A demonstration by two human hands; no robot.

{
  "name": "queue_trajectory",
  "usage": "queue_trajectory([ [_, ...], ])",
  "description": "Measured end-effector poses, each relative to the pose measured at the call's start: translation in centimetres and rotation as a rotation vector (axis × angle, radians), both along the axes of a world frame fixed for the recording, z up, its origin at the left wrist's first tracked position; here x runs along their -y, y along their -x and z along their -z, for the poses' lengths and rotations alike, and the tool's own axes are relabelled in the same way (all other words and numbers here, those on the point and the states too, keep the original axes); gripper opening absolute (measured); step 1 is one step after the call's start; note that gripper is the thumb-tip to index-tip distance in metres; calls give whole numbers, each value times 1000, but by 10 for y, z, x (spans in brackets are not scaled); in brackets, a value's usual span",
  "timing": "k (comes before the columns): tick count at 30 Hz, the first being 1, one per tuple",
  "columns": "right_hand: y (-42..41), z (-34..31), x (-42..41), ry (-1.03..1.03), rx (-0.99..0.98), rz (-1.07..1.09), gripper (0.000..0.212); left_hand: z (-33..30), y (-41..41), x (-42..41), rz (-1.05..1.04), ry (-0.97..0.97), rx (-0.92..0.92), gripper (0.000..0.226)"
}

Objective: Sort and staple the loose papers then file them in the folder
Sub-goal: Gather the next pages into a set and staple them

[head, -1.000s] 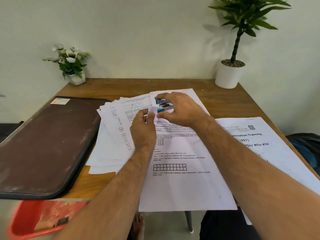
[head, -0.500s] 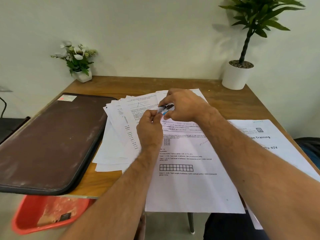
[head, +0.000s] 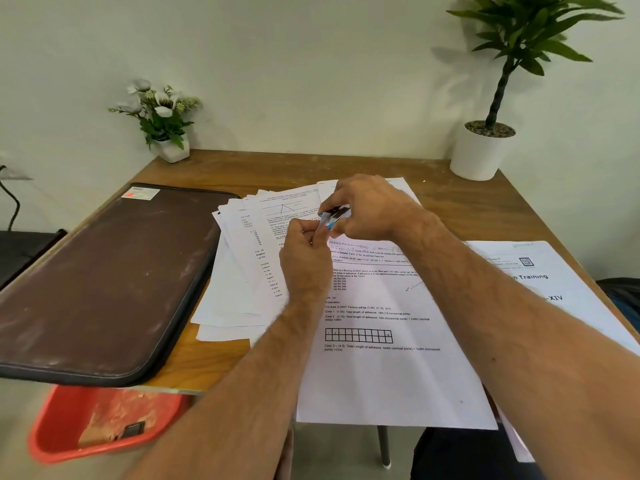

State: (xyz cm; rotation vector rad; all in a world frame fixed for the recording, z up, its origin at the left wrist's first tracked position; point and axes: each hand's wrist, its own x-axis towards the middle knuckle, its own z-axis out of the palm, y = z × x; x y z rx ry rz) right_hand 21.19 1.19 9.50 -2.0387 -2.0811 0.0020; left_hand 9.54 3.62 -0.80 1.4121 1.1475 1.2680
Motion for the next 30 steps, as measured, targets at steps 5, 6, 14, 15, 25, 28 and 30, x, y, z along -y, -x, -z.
queue_trajectory([
  [5,1,-1,0,14,-2,5,38,1,1,1,3,-3,-4,13],
  [6,1,-1,0,16,-2,6,39,1,1,0,0,-2,-7,12],
  [14,3,-2,-2,12,26,2,35,2,1,-2,0,-7,-39,11],
  [15,2,-2,-2,10,29,2,35,3,1,-2,1,-1,-39,11],
  [25,5,11,-5,-34,61,33,28,-1,3,2,10,1,-21,15],
  [28,-1,15,-4,-5,-140,52,33,-1,5,1,0,-10,-73,13],
  [30,-10,20,0,-56,-268,112,41,-1,5,1,3,-1,-77,14],
])
